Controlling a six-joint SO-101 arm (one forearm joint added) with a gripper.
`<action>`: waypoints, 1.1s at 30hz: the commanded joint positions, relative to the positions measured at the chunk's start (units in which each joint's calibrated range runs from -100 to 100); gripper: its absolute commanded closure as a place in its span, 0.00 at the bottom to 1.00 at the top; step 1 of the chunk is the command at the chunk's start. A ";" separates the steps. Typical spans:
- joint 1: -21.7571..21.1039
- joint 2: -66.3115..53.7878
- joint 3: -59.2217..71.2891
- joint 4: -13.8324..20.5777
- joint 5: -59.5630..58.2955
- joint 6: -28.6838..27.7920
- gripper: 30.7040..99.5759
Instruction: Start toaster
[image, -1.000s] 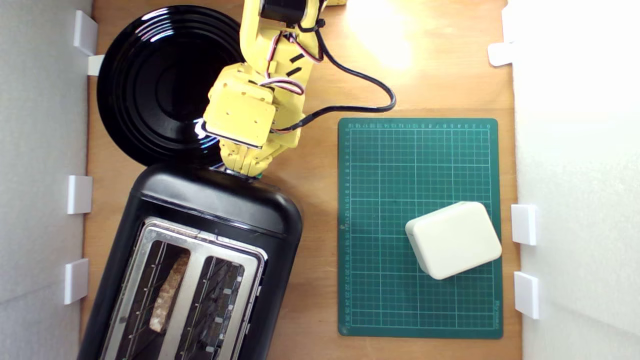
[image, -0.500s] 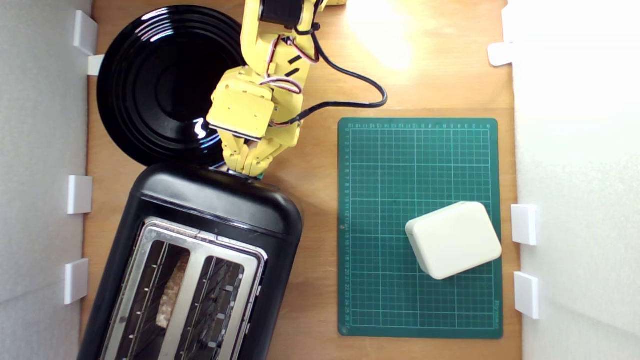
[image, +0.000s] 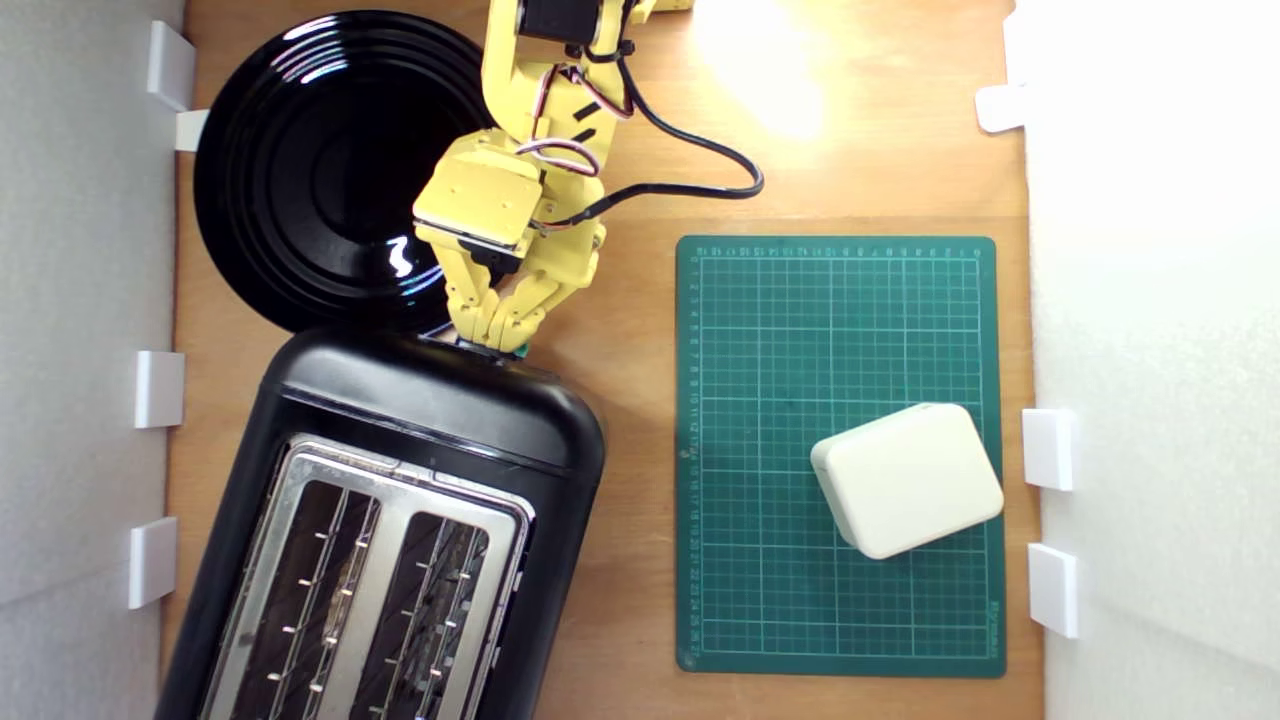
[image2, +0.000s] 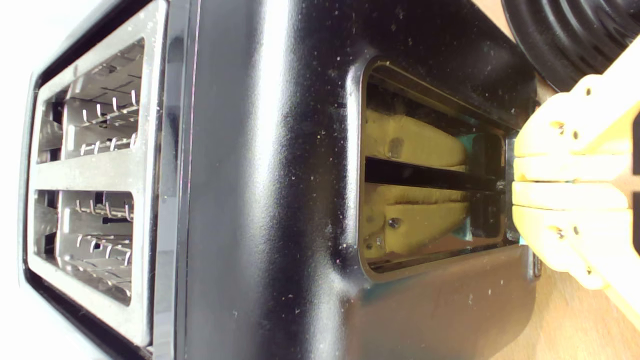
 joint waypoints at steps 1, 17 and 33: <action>1.72 4.40 5.72 -0.71 -0.31 -0.09 0.99; 1.80 16.14 -0.73 -3.34 6.03 -2.40 0.99; 1.56 19.06 -3.46 -2.96 9.88 -3.76 0.99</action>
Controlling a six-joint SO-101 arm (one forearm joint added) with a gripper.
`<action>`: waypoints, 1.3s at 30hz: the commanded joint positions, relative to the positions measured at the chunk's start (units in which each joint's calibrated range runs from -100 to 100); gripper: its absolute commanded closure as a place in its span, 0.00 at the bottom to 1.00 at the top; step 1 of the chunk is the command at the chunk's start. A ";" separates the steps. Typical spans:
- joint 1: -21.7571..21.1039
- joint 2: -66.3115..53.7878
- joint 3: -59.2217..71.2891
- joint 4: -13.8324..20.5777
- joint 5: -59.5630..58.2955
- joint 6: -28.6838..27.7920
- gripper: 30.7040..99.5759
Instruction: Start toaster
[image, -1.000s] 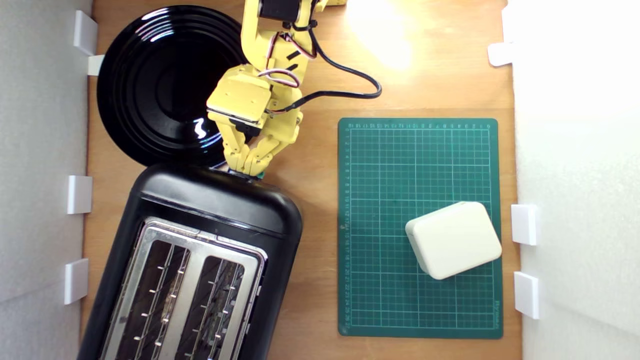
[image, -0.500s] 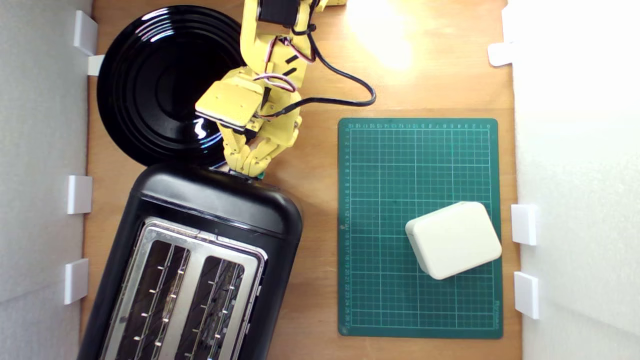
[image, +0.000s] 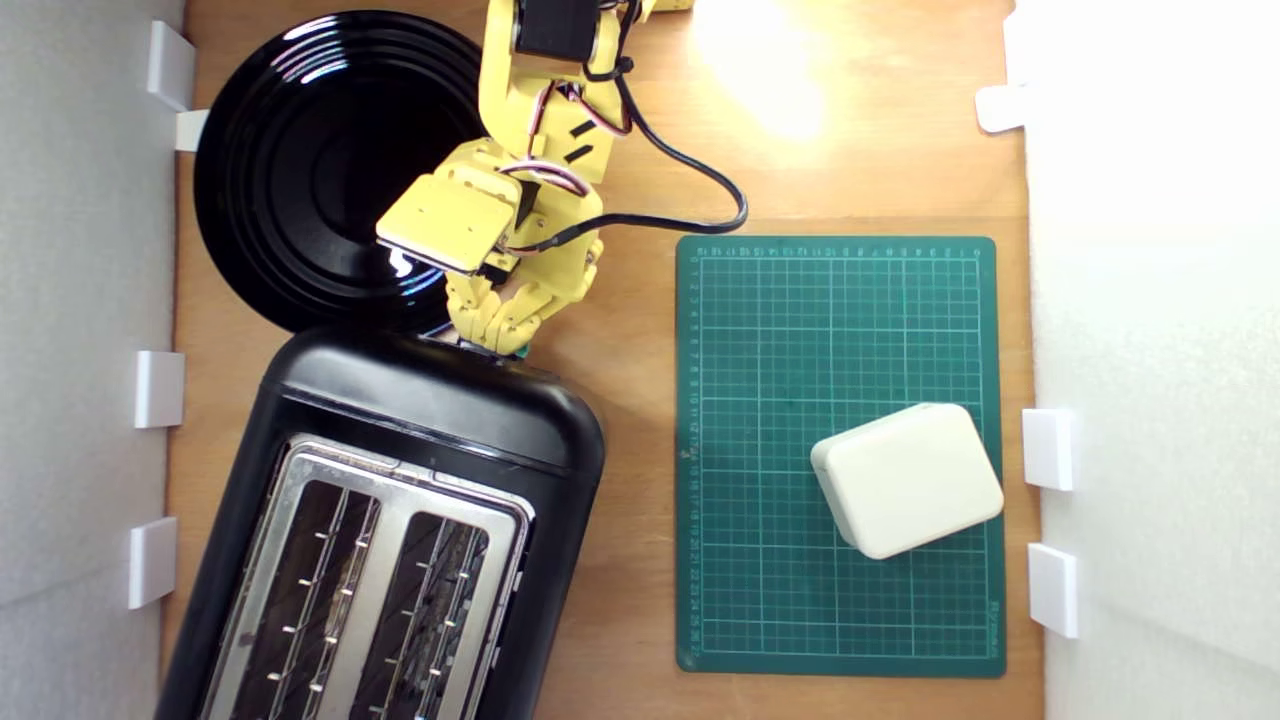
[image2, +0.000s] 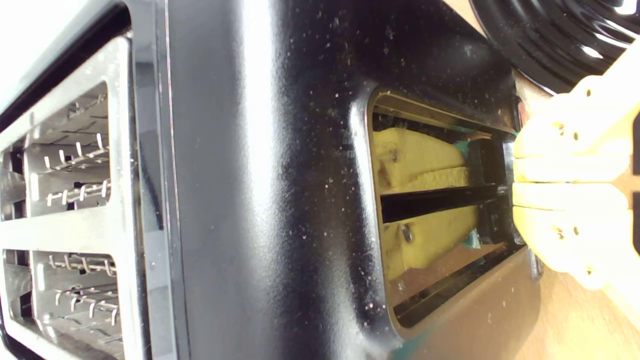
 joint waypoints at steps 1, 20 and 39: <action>1.55 12.22 1.92 -0.84 4.86 -0.37 0.99; 1.71 -5.18 -5.35 -1.03 4.77 -0.42 0.99; -1.86 -32.66 -10.98 -0.94 5.37 -0.10 0.99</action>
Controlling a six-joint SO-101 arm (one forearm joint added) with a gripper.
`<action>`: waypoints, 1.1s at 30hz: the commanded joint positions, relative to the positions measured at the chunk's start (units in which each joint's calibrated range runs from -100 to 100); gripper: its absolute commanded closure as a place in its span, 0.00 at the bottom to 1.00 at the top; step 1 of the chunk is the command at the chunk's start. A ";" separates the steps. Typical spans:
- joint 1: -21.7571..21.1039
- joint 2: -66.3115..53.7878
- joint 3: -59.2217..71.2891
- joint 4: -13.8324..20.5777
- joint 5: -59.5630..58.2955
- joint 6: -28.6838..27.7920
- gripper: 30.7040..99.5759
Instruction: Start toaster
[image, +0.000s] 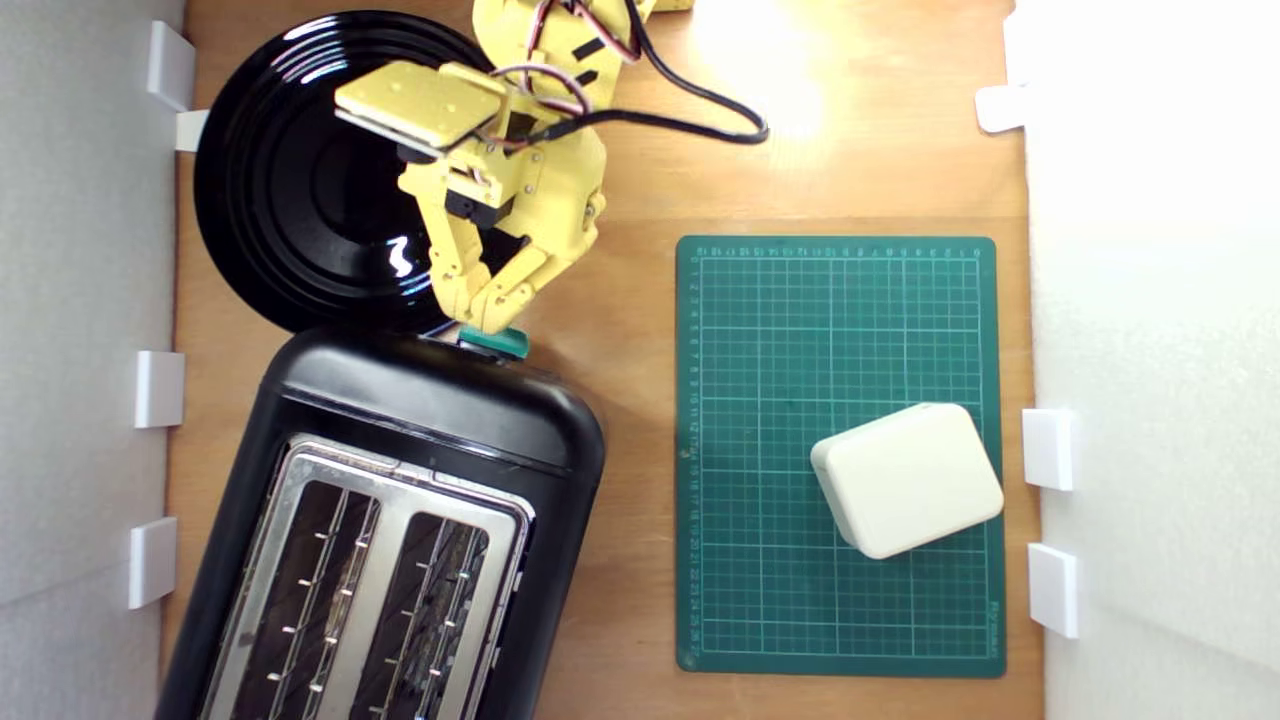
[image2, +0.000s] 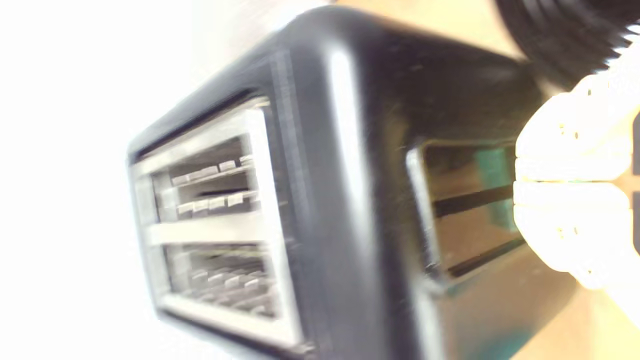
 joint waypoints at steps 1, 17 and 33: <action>-0.14 -8.73 -2.66 0.03 0.44 -0.10 0.99; -0.30 -46.45 27.78 -0.35 4.81 -7.29 0.99; 0.02 -55.11 48.41 -2.88 12.52 -2.83 0.99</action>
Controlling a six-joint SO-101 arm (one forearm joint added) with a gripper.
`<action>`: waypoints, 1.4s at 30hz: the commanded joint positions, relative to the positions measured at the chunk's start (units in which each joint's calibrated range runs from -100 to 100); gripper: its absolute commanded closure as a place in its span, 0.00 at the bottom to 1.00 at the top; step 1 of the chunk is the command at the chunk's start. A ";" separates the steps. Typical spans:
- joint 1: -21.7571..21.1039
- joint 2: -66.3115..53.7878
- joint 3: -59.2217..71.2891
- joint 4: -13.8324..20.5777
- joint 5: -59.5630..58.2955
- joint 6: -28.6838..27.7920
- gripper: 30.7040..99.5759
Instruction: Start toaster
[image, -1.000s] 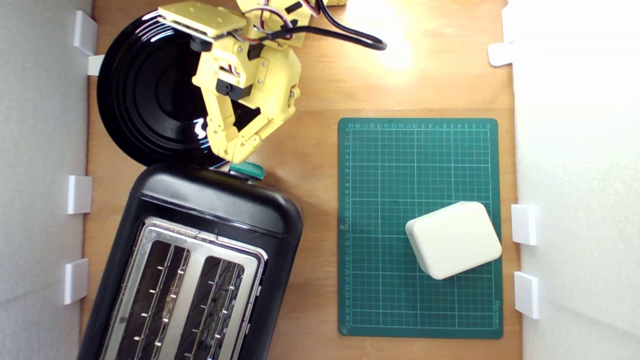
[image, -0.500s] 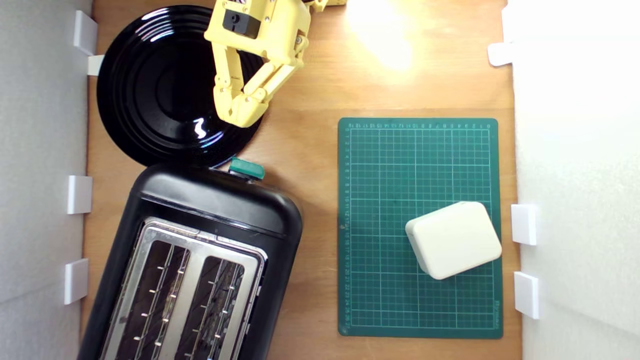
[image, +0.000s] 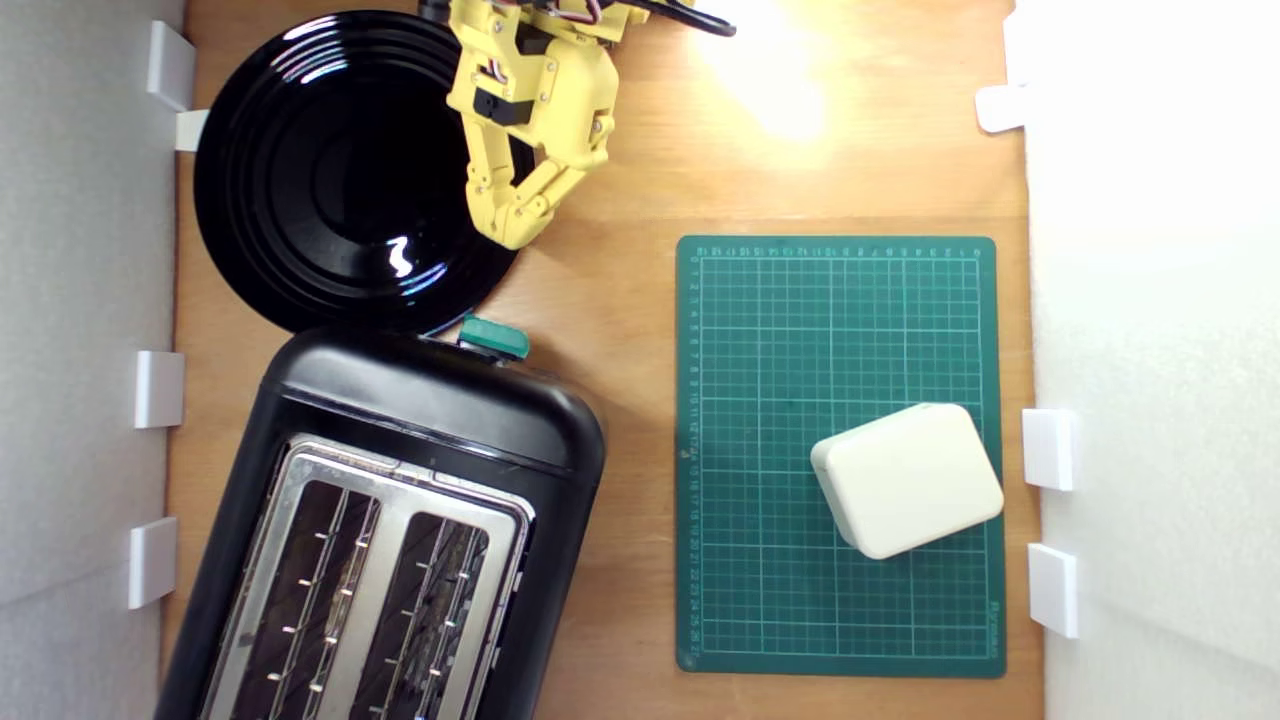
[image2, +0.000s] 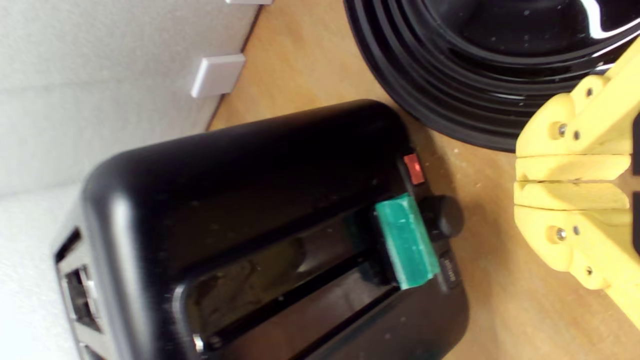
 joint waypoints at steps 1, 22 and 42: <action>0.83 -1.00 2.33 -0.28 -0.08 1.53 0.99; 0.83 -1.17 2.88 -5.06 10.80 3.73 0.99; 0.75 -1.00 2.88 -6.66 10.80 3.26 0.99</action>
